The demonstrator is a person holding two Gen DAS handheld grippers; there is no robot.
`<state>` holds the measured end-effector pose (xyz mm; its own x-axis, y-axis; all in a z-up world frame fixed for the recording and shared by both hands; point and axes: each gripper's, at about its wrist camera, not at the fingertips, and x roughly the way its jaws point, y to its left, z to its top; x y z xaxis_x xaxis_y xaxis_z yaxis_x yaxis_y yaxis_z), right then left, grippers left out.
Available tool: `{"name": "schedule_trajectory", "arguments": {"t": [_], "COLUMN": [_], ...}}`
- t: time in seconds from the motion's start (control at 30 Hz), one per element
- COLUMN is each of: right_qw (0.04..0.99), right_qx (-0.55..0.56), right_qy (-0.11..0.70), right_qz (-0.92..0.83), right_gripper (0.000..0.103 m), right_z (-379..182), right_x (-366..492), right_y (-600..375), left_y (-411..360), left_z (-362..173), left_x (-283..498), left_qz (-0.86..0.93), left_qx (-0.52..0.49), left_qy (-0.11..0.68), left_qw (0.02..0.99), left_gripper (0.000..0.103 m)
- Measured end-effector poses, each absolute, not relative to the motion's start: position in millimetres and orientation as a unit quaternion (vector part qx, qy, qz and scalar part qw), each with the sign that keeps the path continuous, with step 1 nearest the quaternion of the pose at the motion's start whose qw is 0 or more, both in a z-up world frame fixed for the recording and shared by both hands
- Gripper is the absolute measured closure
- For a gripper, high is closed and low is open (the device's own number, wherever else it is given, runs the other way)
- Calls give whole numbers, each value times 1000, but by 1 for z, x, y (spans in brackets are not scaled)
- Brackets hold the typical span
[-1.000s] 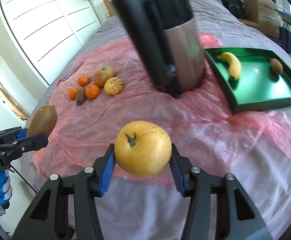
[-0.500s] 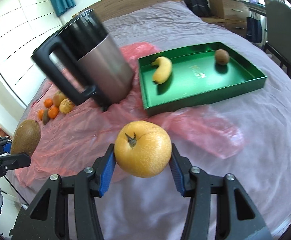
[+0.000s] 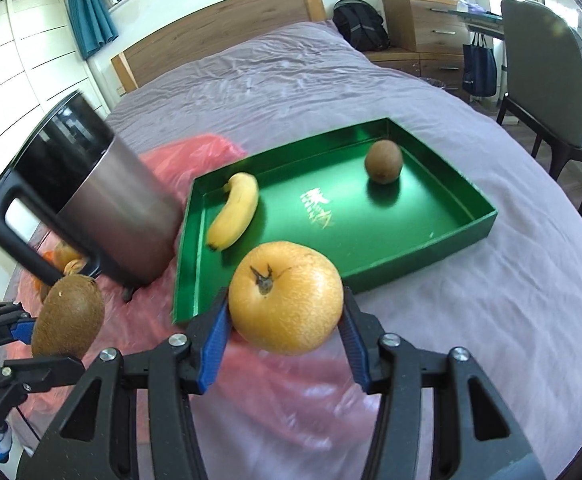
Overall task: Organize fruits
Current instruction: 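Carry the kiwi and pear over to the green tray with both tools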
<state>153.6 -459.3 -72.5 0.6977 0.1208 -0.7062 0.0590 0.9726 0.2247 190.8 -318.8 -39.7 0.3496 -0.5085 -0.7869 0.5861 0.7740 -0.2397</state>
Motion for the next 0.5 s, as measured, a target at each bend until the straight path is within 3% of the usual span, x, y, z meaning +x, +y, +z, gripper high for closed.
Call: {"name": "schedule_trajectory", "arguments": {"t": [0.5], "right_qw": [913], "right_qx": [118], "right_qy": [386], "right_qz": [-59], "right_gripper": [70], "right_z": [-89], "right_x": [235], "right_y": [-544], "left_y": [-376], "left_z": [-87], "left_x": [261], "left_qz": [-297], "left_qx": [80], "left_qy": [480], "left_qw": [821], "left_gripper": [68]}}
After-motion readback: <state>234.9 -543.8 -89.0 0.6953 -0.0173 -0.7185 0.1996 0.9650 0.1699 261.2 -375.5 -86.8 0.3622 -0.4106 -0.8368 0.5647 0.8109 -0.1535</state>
